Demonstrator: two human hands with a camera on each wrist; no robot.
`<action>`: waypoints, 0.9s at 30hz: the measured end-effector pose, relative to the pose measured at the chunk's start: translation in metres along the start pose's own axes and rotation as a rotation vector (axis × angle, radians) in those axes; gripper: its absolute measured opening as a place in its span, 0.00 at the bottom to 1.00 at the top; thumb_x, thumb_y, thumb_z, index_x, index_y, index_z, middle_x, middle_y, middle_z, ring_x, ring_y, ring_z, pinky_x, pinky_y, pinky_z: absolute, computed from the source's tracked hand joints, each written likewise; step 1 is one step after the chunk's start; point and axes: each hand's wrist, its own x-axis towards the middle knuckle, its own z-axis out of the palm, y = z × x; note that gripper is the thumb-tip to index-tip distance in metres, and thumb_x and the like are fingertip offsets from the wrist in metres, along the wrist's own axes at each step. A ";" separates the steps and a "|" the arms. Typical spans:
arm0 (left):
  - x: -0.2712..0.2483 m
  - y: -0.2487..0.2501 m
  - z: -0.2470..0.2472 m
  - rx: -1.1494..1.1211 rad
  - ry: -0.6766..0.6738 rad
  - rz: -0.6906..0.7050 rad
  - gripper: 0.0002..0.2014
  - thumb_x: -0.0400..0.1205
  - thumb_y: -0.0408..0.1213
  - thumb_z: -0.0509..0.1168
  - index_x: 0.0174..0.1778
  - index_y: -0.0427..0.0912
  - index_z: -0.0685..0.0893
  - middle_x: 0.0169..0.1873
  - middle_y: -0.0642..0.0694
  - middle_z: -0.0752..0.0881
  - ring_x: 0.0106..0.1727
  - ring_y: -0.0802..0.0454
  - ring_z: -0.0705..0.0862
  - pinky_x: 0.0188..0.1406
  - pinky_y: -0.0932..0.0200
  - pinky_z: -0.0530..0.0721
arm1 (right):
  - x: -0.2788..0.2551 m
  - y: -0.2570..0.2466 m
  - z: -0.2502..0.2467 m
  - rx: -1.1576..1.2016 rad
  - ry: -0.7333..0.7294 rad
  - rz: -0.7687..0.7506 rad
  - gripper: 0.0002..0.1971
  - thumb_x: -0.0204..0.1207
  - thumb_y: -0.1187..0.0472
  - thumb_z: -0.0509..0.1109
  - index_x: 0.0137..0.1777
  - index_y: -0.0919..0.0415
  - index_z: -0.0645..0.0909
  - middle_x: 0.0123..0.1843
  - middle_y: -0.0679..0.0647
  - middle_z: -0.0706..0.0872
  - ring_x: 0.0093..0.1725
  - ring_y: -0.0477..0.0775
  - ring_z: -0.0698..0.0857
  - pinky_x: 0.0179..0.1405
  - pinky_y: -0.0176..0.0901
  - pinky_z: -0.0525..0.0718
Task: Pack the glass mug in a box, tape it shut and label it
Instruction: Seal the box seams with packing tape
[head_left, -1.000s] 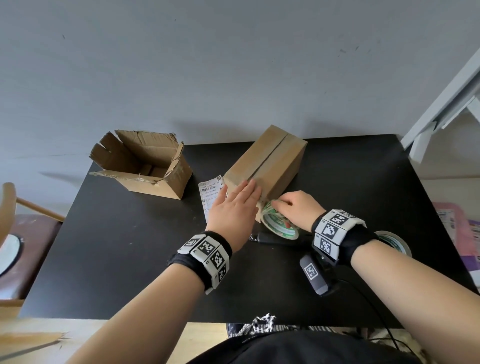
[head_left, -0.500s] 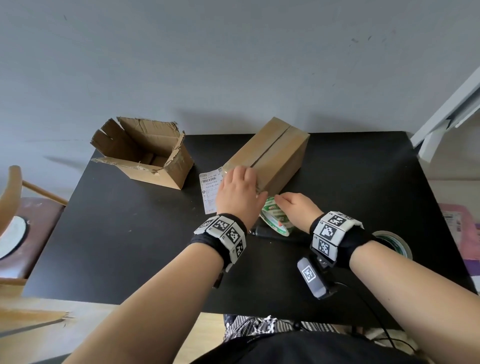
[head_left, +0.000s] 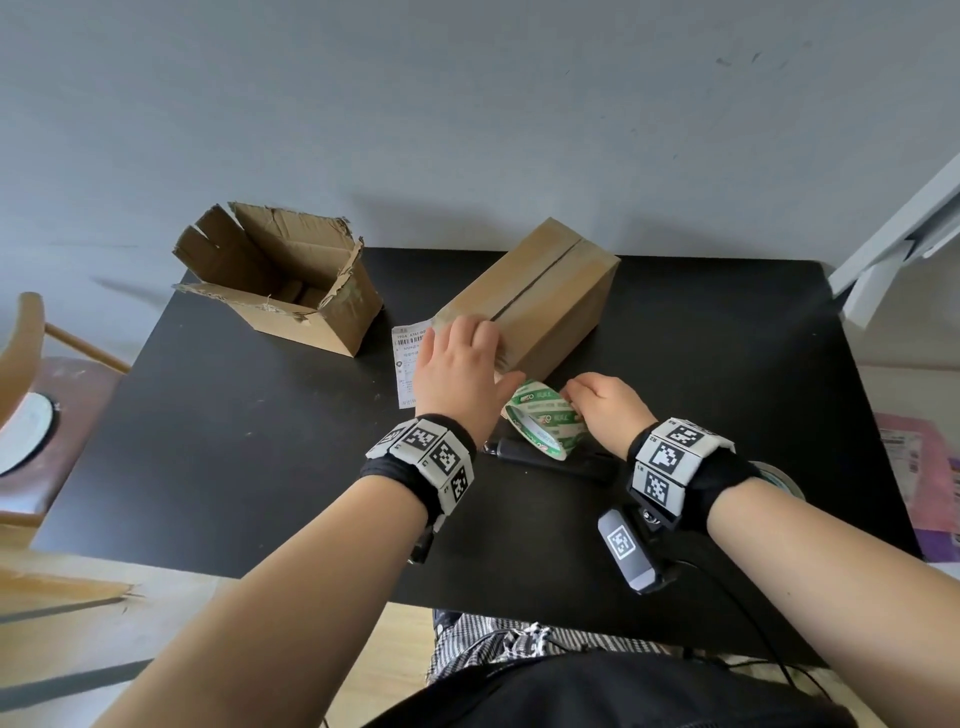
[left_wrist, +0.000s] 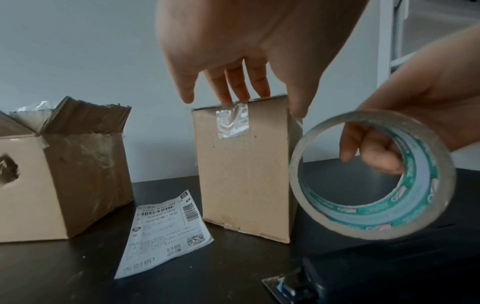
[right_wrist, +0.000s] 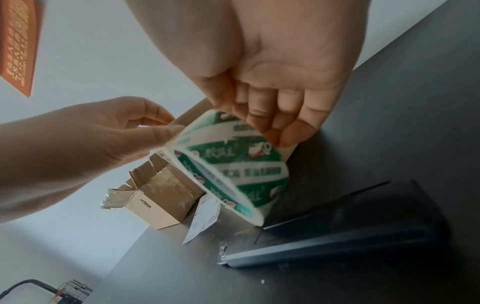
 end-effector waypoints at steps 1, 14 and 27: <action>-0.002 0.000 0.000 -0.014 0.009 -0.022 0.20 0.76 0.53 0.68 0.58 0.46 0.78 0.66 0.48 0.74 0.69 0.45 0.71 0.73 0.49 0.65 | -0.001 0.001 0.000 -0.002 -0.001 0.005 0.14 0.84 0.59 0.54 0.44 0.61 0.80 0.42 0.58 0.83 0.47 0.59 0.81 0.50 0.48 0.76; -0.003 -0.020 -0.010 -0.033 -0.100 -0.272 0.29 0.80 0.53 0.64 0.76 0.49 0.66 0.78 0.44 0.64 0.76 0.39 0.67 0.73 0.42 0.69 | 0.003 0.012 0.012 -0.321 -0.097 -0.061 0.11 0.76 0.57 0.69 0.56 0.58 0.80 0.53 0.53 0.82 0.51 0.53 0.83 0.54 0.43 0.79; -0.020 -0.020 0.003 -0.663 -0.205 -0.674 0.27 0.79 0.50 0.68 0.68 0.41 0.69 0.48 0.47 0.84 0.43 0.50 0.86 0.48 0.49 0.87 | 0.001 0.021 0.017 -0.750 -0.244 -0.080 0.18 0.75 0.58 0.65 0.65 0.54 0.72 0.61 0.56 0.76 0.55 0.60 0.82 0.52 0.51 0.83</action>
